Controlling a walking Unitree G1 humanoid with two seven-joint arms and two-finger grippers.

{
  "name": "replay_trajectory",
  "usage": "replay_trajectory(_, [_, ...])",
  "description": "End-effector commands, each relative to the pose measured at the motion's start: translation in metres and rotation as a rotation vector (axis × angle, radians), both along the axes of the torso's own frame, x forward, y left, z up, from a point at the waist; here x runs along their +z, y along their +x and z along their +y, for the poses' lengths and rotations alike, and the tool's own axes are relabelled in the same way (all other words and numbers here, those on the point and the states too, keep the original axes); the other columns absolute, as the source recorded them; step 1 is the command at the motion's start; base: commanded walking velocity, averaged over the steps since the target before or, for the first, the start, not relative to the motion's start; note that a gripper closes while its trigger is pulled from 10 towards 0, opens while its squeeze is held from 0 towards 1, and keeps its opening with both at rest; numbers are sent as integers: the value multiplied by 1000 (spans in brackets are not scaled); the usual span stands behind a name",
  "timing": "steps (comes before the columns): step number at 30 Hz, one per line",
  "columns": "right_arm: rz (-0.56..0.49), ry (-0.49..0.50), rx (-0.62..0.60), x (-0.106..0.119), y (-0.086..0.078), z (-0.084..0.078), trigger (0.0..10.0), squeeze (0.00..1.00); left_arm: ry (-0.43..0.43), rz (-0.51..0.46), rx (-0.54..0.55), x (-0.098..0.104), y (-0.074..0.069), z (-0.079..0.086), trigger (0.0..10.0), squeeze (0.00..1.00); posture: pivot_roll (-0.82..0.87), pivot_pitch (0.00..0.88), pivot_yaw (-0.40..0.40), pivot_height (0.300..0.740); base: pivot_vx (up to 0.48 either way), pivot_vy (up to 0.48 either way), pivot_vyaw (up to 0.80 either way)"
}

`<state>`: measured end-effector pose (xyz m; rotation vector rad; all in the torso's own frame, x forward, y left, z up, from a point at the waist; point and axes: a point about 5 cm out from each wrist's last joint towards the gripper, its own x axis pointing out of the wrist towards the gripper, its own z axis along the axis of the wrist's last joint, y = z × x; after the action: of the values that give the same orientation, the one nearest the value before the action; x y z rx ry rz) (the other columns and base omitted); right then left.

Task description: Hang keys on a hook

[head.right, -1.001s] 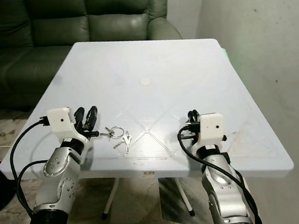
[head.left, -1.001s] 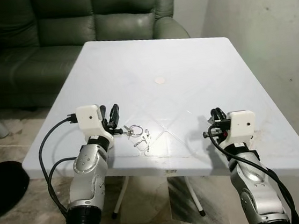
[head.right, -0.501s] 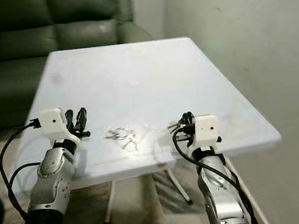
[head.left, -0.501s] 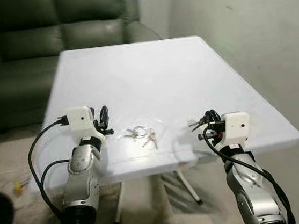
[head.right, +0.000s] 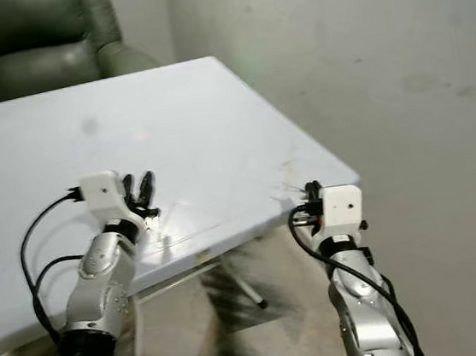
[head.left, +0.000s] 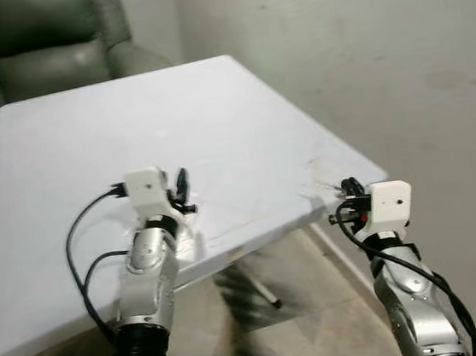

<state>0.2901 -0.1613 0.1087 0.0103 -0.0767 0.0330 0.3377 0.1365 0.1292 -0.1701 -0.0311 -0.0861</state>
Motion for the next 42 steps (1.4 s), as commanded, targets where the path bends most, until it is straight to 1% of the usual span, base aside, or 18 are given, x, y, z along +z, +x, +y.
replay_trajectory(1, [-20,-5,0,5,1,1,10000,0,9,3,6,0,0,2,10000,0,88,0,-38,736,0,0,-763])
replay_trajectory(13, [-20,-5,0,5,1,1,10000,0,9,3,6,0,0,2,10000,0,88,0,-38,736,0,0,-763])
replay_trajectory(14, [-18,-6,1,5,1,1,10000,0,-4,6,5,0,1,2,10000,0,88,0,-38,736,0,0,-763])
replay_trajectory(15, [-11,-18,-4,3,-2,0,10000,0,22,53,-2,-8,0,-3,10000,0,78,0,-36,736,0,0,-763])
replay_trajectory(17, [-7,-23,-6,2,-3,-1,10000,0,33,75,-7,-11,0,-5,10000,0,78,0,-36,736,0,0,-763])
replay_trajectory(27, [-8,-26,-3,2,-4,-1,10000,0,31,62,-23,-11,-2,-8,10000,0,79,0,-39,736,0,0,-763])
replay_trajectory(32, [-5,-29,-3,2,-5,-2,10000,0,6,44,-47,-10,-4,-8,10000,0,81,0,-41,736,0,0,-761])
replay_trajectory(42, [0,-31,-1,1,-6,-1,10000,0,17,52,-34,-11,-5,-8,10000,0,80,0,-42,736,0,0,-763])
